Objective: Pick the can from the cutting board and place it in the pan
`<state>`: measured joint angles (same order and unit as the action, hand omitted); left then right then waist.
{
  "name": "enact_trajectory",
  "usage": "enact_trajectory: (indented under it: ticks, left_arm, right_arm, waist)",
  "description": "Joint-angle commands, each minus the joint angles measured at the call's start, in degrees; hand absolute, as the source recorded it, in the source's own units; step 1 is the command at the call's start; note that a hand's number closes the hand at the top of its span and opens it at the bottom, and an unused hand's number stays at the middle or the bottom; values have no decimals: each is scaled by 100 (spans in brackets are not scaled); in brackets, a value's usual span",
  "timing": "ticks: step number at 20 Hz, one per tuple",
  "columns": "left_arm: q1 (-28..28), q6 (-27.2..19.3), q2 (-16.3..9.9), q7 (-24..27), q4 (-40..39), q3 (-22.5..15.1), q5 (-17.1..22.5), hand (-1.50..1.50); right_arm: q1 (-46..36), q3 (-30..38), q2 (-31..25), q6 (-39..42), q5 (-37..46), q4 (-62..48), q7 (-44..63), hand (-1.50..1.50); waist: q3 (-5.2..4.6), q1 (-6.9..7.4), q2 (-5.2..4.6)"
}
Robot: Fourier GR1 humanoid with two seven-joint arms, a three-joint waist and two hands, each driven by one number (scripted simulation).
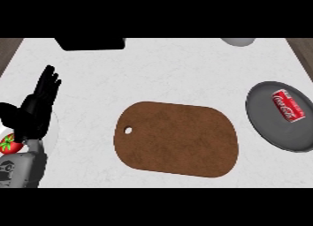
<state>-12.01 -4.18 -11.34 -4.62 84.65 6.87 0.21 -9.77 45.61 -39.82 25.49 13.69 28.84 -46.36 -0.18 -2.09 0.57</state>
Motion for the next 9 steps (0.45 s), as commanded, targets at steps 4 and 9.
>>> enact_trajectory:
  ticks: [4, 9]
  left_arm:
    - [-194, 34, -112, -310, 143, 91, 88, 0]
    - [-29, -148, 116, -164, 250, -112, -127, 0]
  right_arm:
    - [1202, 19, 221, 1250, -669, 1197, -302, -150]
    - [1902, -52, 702, 943, -1121, 2911, 545, -150]
  waist:
    - [-2, 20, -6]
    - [-6, 64, -27]
